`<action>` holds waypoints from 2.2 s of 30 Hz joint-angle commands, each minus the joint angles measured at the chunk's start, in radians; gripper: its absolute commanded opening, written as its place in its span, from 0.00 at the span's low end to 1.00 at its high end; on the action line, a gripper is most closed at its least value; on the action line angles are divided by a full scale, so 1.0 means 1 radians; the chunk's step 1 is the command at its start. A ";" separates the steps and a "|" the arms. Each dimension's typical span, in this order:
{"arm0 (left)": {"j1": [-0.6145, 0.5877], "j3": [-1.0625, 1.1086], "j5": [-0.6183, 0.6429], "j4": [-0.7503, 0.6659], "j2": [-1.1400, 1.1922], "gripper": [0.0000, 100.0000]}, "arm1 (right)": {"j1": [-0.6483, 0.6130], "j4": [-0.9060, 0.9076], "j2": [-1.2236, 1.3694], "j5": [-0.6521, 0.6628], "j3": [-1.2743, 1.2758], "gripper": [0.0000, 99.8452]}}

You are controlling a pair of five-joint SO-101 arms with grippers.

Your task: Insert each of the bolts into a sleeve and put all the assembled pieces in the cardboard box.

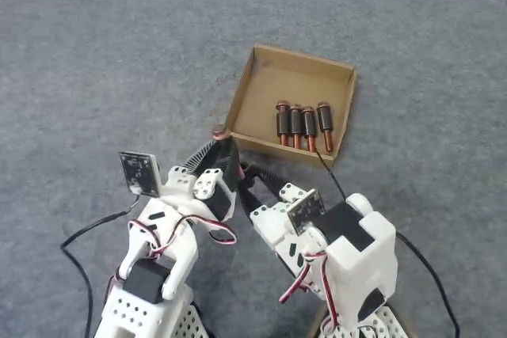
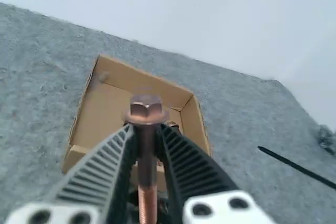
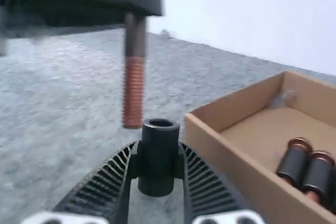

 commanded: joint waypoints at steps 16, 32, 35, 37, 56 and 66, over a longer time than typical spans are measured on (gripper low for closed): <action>0.002 0.001 -0.071 0.002 -0.028 0.01 | -0.010 0.025 -0.051 0.095 0.029 0.01; -0.035 0.001 -0.074 -0.035 -0.025 0.01 | -0.012 0.061 -0.059 0.095 0.032 0.01; -0.049 0.001 -0.074 -0.071 -0.025 0.01 | -0.022 0.064 -0.059 0.095 0.032 0.01; -0.049 0.001 -0.074 -0.075 -0.025 0.01 | -0.027 0.067 -0.059 0.095 0.032 0.01; -0.057 0.007 -0.123 -0.462 0.431 0.01 | -0.021 0.067 -0.059 0.095 0.032 0.01; 0.002 0.007 -0.121 -0.404 0.433 0.01 | -0.019 0.067 -0.059 0.095 0.032 0.01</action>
